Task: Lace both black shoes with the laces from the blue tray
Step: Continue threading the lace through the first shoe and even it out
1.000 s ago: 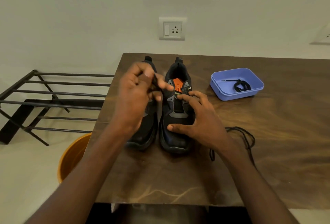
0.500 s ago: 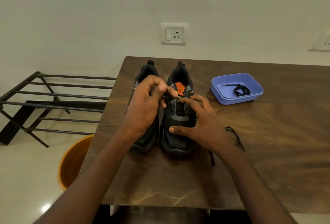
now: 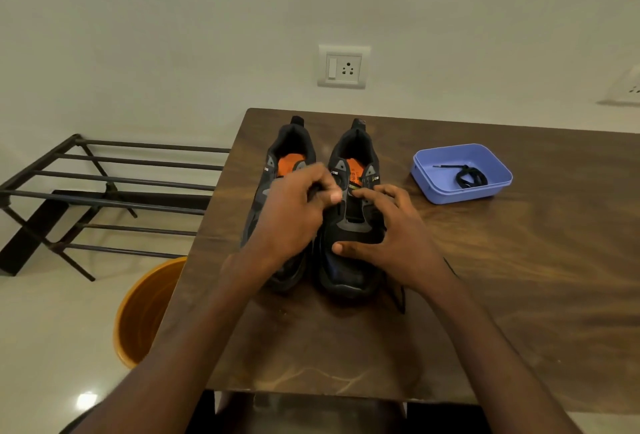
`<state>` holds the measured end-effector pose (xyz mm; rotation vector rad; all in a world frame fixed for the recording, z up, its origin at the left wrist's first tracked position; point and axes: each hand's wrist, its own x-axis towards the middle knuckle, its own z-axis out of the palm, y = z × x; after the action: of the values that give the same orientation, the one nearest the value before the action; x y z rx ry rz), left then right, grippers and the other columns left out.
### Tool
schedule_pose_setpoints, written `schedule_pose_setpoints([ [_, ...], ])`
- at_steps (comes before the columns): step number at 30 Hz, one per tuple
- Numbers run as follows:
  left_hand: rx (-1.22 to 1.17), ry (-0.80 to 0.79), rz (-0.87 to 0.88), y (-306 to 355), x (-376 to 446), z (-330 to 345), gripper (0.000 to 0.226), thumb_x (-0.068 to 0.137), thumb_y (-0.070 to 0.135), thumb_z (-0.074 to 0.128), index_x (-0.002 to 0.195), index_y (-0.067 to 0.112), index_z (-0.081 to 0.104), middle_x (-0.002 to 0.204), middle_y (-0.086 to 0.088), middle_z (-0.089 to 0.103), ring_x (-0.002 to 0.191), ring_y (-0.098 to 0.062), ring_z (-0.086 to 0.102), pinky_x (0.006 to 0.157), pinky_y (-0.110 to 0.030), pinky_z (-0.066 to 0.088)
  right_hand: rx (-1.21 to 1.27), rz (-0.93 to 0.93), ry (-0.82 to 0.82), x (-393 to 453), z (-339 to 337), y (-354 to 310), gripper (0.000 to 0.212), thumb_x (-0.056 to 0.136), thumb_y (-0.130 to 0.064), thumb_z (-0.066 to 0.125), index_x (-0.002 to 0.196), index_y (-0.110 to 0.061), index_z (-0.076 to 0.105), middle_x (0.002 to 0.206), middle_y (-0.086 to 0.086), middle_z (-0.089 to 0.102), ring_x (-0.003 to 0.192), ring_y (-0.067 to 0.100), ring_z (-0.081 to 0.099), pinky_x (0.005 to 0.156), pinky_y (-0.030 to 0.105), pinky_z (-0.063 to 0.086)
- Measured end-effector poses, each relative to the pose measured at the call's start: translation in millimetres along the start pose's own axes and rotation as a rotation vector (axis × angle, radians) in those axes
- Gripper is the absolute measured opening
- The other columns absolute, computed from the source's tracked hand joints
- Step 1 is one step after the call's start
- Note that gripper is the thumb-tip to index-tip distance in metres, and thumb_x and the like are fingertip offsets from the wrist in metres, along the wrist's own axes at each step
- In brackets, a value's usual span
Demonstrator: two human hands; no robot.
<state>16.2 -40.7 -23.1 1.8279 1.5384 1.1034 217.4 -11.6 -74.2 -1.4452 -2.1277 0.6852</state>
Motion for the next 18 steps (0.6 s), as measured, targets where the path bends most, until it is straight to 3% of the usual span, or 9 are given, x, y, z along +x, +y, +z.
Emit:
schedule_pose_setpoints([
  [2, -0.521, 0.119, -0.003, 19, 1, -14, 0.014, 0.107, 0.008, 0.049, 0.095, 0.008, 0.056, 0.096, -0.003, 0.074, 0.080, -0.015, 0.062, 0.066, -0.023, 0.049, 0.014, 0.017, -0.022, 0, -3, -1, 0.103, 0.049, -0.086, 0.072, 0.143, -0.055, 0.041, 0.157, -0.016, 0.023, 0.141, 0.015, 0.040, 0.108, 0.049, 0.049],
  [4, -0.783, 0.192, 0.021, 30, 2, -27, 0.019, 0.111, 0.013, 0.042, 0.095, 0.015, 0.053, 0.081, -0.004, 0.067, 0.065, -0.015, 0.049, 0.055, -0.024, 0.038, -0.014, 0.016, -0.042, 1, -4, -3, 0.100, 0.055, -0.077, 0.080, 0.144, -0.056, 0.041, 0.157, -0.017, 0.023, 0.141, 0.013, 0.038, 0.110, 0.047, 0.048],
  [5, -0.719, 0.213, 0.037, 31, 3, -28, 0.018, 0.111, 0.016, 0.044, 0.096, 0.017, 0.054, 0.075, -0.003, 0.062, 0.061, -0.013, 0.047, 0.053, -0.024, 0.037, -0.025, 0.015, -0.042, 1, -4, -3, 0.098, 0.057, -0.073, 0.083, 0.144, -0.055, 0.041, 0.156, -0.017, 0.023, 0.141, 0.012, 0.037, 0.110, 0.046, 0.047],
  [7, -0.354, 0.202, 0.012, 23, 1, -22, 0.008, 0.106, 0.024, 0.057, 0.101, 0.018, 0.059, 0.077, 0.003, 0.062, 0.061, -0.008, 0.054, 0.055, -0.023, 0.046, -0.018, 0.006, -0.028, 1, -2, -3, 0.098, 0.058, -0.071, 0.084, 0.144, -0.054, 0.042, 0.156, -0.017, 0.024, 0.140, 0.011, 0.038, 0.110, 0.045, 0.048],
  [9, 0.116, 0.085, -0.049, 10, -2, -8, 0.023, 0.095, 0.044, 0.068, 0.111, 0.029, 0.061, 0.089, 0.013, 0.064, 0.074, -0.001, 0.062, 0.066, -0.022, 0.055, 0.004, 0.001, -0.022, 1, -1, -1, 0.099, 0.058, -0.071, 0.084, 0.145, -0.053, 0.042, 0.157, -0.015, 0.024, 0.141, 0.013, 0.038, 0.110, 0.045, 0.048],
  [11, 0.428, -0.108, -0.102, 2, -5, 4, 0.033, 0.091, 0.054, 0.071, 0.115, 0.032, 0.063, 0.094, 0.016, 0.063, 0.083, -0.002, 0.061, 0.075, -0.026, 0.056, 0.023, -0.008, -0.018, 1, 0, 0, 0.099, 0.057, -0.073, 0.082, 0.145, -0.051, 0.043, 0.157, -0.012, 0.025, 0.141, 0.014, 0.039, 0.111, 0.045, 0.047],
  [12, 0.497, -0.158, -0.108, 0, -6, 8, 0.029, 0.091, 0.051, 0.071, 0.112, 0.032, 0.064, 0.094, 0.014, 0.064, 0.086, -0.005, 0.061, 0.079, -0.031, 0.057, 0.026, -0.013, -0.012, 1, 0, 1, 0.099, 0.056, -0.074, 0.080, 0.145, -0.051, 0.044, 0.156, -0.012, 0.026, 0.140, 0.015, 0.039, 0.111, 0.044, 0.047],
  [15, 0.483, -0.105, -0.071, -9, -2, 9, 0.004, 0.095, 0.032, 0.071, 0.098, 0.030, 0.069, 0.088, 0.010, 0.066, 0.084, -0.008, 0.063, 0.080, -0.040, 0.059, 0.024, -0.005, -0.016, 1, 0, 0, 0.097, 0.057, -0.070, 0.084, 0.144, -0.050, 0.046, 0.155, -0.010, 0.027, 0.139, 0.014, 0.039, 0.111, 0.042, 0.047],
  [18, 0.280, -0.004, -0.018, -16, 1, 5, 0.009, 0.096, 0.016, 0.070, 0.094, 0.024, 0.073, 0.086, 0.010, 0.068, 0.083, -0.006, 0.064, 0.078, -0.034, 0.059, 0.041, 0.006, -0.015, 1, 0, -1, 0.095, 0.060, -0.062, 0.089, 0.144, -0.048, 0.047, 0.154, -0.009, 0.028, 0.138, 0.014, 0.041, 0.111, 0.042, 0.048],
])
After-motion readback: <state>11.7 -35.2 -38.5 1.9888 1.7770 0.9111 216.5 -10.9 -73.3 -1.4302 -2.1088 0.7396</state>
